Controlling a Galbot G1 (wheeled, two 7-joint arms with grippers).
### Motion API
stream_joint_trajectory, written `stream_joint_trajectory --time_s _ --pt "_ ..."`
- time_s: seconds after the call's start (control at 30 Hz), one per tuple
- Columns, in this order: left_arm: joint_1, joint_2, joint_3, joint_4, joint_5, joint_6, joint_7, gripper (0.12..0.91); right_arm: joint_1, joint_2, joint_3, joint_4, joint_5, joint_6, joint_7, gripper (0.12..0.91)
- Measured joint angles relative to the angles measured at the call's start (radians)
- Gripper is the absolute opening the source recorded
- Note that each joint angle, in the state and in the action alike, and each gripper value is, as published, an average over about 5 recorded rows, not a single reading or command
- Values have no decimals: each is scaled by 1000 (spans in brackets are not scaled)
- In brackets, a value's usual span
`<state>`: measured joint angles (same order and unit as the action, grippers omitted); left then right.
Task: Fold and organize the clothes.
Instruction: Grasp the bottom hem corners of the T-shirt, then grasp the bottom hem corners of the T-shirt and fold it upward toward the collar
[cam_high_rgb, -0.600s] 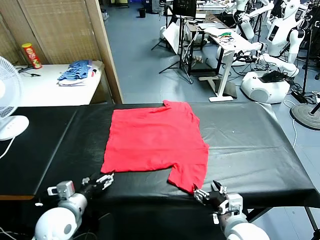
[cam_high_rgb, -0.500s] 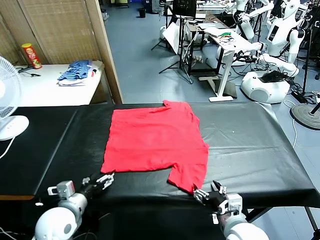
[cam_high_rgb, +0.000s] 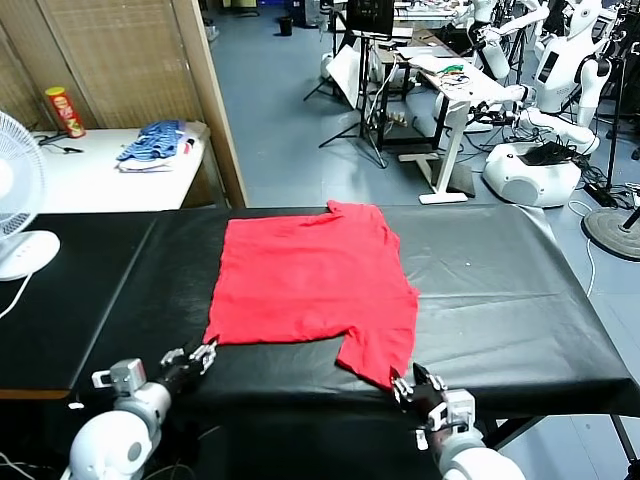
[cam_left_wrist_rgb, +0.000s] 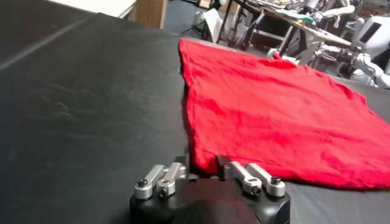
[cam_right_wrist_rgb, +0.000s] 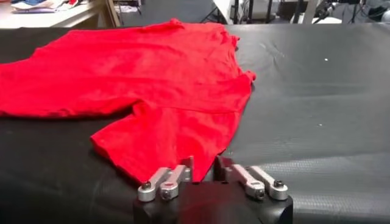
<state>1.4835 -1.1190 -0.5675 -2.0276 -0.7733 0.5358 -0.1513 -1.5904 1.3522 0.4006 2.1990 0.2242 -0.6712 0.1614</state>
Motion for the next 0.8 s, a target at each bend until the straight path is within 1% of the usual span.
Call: stream_joint_trajectory --time_s 0.03,0.2,0.37,0.47,0.57,0.67,0.8 --pt "3 -2 1 -3 4 0 -1 126 -6 -1 4 8 -1 -3 3 121" --pt "28 -1 -7 -30 18 -2 -14 125 -55 -13 31 78 -1 -21 12 121" --pt "85 12 -33 -93 16 0 -31 125 -102 -26 66 147 7 -1 2 121" --pt "118 15 -44 -140 3 -10 -34 125 -93 -37 87 152 31 42 -15 121" --pt "124 8 -45 -169 -5 -46 -33 125 -53 -53 103 126 60 104 -42 121" --pt "101 -7 -33 -172 0 -80 -33 125 17 -73 105 60 73 170 -70 121" --pt "40 -29 -10 -146 14 -111 -37 125 133 -91 89 -60 78 253 -97 121"
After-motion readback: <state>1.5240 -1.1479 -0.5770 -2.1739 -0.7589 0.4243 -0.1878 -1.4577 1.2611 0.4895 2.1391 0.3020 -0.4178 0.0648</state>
